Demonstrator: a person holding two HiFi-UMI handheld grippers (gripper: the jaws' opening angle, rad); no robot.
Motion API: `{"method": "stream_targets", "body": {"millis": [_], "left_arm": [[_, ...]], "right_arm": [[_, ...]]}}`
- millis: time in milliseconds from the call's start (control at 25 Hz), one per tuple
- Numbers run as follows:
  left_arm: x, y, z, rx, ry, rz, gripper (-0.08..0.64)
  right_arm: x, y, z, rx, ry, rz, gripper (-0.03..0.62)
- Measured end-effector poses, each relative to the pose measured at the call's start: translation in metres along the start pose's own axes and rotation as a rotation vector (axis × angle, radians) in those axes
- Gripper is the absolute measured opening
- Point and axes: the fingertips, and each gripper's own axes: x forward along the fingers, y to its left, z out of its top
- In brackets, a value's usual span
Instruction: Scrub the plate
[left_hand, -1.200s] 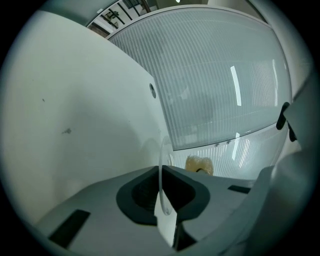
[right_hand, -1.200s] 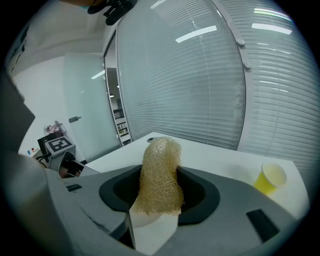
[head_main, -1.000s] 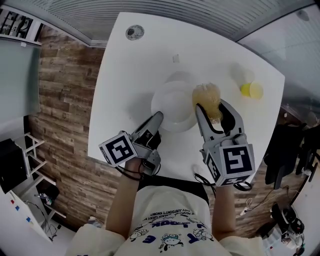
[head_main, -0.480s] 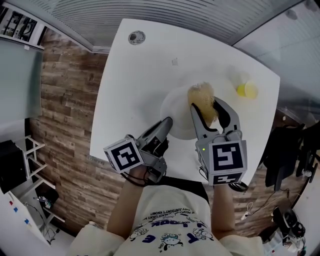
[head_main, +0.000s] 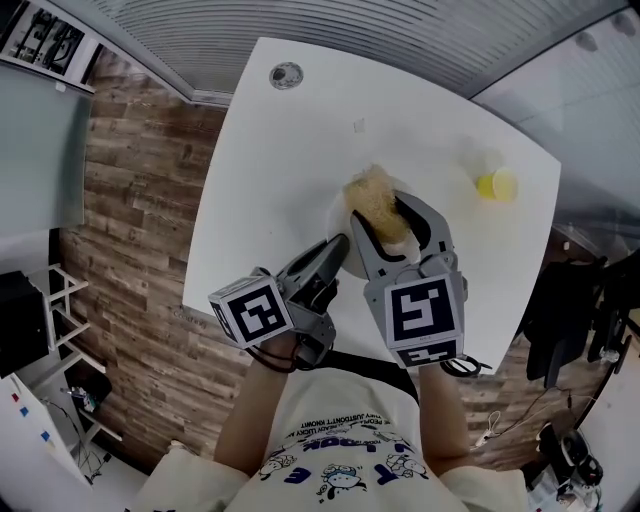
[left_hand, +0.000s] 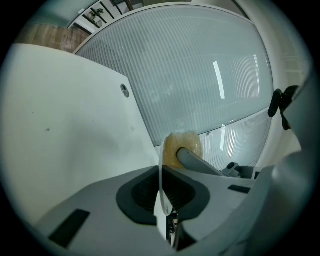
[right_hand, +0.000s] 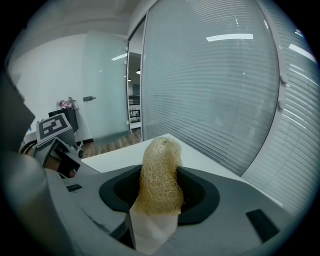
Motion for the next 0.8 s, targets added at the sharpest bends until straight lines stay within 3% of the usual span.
{"method": "stream_targets", "body": {"millis": [560, 800], "left_arm": [[-0.009, -0.01, 0.023, 0.044, -0.094, -0.018, 0.038], [-0.017, -0.014, 0.037, 0.016, -0.142, -0.022, 0.038]], "right_arm": [[-0.002, 0.028, -0.003, -0.035, 0.02, 0.096, 0.196], [-0.011, 0.04, -0.002, -0.039, 0.045, 0.121, 0.196]]}}
